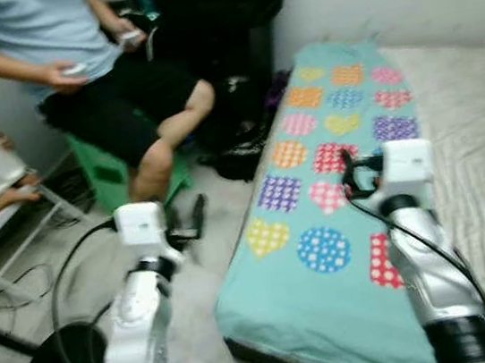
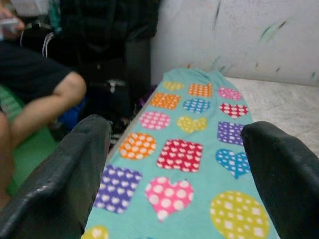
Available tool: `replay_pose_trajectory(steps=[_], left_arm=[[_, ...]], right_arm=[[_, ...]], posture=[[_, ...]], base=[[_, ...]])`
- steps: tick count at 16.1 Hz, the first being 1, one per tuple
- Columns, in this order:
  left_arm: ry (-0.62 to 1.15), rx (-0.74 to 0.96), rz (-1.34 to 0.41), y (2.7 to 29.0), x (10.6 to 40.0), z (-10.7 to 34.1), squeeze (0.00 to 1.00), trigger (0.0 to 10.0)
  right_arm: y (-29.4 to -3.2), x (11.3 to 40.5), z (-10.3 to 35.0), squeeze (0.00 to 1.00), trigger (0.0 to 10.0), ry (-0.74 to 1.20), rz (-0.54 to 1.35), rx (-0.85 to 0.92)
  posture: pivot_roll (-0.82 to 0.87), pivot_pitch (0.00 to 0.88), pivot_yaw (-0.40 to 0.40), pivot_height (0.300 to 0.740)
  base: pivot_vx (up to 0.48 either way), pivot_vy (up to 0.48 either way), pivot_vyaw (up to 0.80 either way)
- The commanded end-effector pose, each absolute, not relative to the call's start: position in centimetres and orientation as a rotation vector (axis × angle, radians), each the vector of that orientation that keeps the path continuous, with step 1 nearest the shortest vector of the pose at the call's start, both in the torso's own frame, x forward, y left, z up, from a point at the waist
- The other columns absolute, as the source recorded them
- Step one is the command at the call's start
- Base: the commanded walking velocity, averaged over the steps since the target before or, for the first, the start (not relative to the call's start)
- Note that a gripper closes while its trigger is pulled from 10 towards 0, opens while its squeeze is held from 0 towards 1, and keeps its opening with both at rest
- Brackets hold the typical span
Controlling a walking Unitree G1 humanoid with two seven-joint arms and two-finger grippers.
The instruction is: Clean up the room
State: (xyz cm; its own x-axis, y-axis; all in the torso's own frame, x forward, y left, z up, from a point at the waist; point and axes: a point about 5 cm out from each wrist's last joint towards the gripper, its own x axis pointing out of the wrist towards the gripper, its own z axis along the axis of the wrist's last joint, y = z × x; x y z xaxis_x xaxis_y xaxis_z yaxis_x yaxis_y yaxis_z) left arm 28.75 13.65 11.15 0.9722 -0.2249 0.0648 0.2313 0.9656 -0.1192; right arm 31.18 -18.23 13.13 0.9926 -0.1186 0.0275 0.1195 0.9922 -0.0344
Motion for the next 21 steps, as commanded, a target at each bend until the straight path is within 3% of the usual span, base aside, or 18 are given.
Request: replay_pose_trajectory(steps=[1, 5, 11, 13, 16, 18, 21], left_arm=[[-0.023, -0.085, -0.167, 15.5, 28.2, 10.2, 0.00, 10.0], [0.108, -0.020, -0.103, 17.0, 29.6, 8.2, 0.00, 10.0], [0.223, -0.049, -0.155, 15.4, 32.8, 7.1, 0.00, 10.0], [0.331, -0.061, -0.164, 14.7, 34.0, 6.0, 0.00, 10.0], [0.482, -0.101, -0.140, 14.7, 33.2, 3.5, 0.00, 10.0], [0.680, -0.163, -0.031, 16.7, 30.0, -0.5, 0.00, 10.0], [0.762, -0.291, 0.169, 18.3, 28.7, -1.7, 0.00, 10.0]], right_arm=[[-17.2, 31.1, 13.0, 0.00, 10.0, -0.026, -0.078, -0.024], [-15.3, 32.0, 10.6, 0.00, 10.0, 0.076, 0.008, -0.022], [-11.8, 34.0, 7.9, 0.00, 10.0, 0.205, 0.090, -0.033], [-11.3, 33.9, 5.5, 0.00, 10.0, 0.348, 0.063, 0.004], [-10.5, 33.7, 4.3, 0.00, 10.0, 0.448, 0.063, 0.038], [-9.7, 32.9, 2.9, 0.00, 10.0, 0.529, 0.091, -0.025], [-10.6, 31.5, 0.9, 0.00, 10.0, 0.667, 0.043, -0.031]], posture=[[-0.10, 0.000, 0.043, 0.740], [-0.08, 0.000, 0.028, 0.740], [-0.08, 0.000, 0.039, 0.740], [-0.06, 0.000, 0.029, 0.740], [-0.05, 0.000, 0.021, 0.740], [-0.07, 0.000, 0.025, 0.740], [-0.08, 0.000, 0.018, 0.740]], base=[[0.000, 0.000, 0.80], [0.000, 0.000, 0.40], [0.000, 0.000, 0.00], [0.000, 0.000, 0.00], [0.000, 0.000, 0.00], [0.000, 0.000, 0.00], [0.000, 0.000, 0.00]])
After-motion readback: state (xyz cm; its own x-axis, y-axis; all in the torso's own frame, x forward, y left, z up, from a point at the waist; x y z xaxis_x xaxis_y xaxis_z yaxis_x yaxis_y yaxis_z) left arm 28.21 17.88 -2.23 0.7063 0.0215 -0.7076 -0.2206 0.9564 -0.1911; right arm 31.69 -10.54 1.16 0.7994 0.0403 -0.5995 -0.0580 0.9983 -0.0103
